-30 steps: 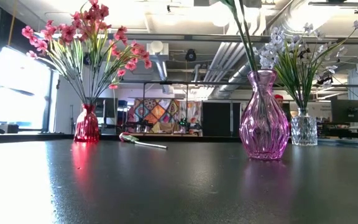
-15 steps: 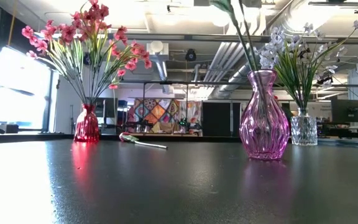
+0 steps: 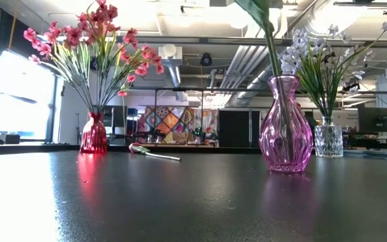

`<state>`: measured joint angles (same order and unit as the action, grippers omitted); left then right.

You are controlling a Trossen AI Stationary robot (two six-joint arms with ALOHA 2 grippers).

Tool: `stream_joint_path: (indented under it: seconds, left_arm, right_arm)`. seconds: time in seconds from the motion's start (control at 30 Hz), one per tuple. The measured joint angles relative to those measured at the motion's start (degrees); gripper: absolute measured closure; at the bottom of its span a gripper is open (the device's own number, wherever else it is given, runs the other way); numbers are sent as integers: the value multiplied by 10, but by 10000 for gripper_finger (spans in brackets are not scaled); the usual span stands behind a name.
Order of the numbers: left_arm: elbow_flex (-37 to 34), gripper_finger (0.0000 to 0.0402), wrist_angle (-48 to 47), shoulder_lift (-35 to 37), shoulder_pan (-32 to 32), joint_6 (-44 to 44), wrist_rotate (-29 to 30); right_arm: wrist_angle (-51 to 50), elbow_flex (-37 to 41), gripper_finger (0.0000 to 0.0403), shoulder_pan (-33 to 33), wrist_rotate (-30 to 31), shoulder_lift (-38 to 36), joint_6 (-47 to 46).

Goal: Sort flowers into vase by color
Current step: Put the red tulip into the purple flower vase

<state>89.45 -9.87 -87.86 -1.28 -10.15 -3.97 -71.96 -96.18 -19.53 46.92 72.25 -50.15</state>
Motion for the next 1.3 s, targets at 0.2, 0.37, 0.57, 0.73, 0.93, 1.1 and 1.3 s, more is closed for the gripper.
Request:
stream_joint_path:
  seconds: [0.2, 0.37, 0.57, 0.73, 0.93, 1.1, 1.3]
  left_arm:
    - [0, 222, -73, 36, 16, -80, 91]
    - [0, 222, -237, 43, 44, -155, 177]
    - [-7, 222, -328, -11, 52, -277, 233]
    - [-15, 222, -334, -63, 69, -372, 240]
    - [-16, 222, -361, -140, 85, -464, 306]
    - [-16, 222, -398, -209, 88, -603, 315]
    - [-16, 222, -470, -286, 91, -762, 344]
  right_arm:
    - [0, 0, 273, 0, 0, 0, -4]
    - [0, 0, 273, 11, 0, 0, -24]
    - [-2, 0, 273, 31, -9, 0, -39]
    - [-17, 0, 273, 51, -60, 0, -55]
    - [-50, 0, 273, 57, -127, 0, -88]
    - [-89, 0, 273, 46, -175, 0, -101]
    - [-144, 0, 273, 34, -184, 0, -100]
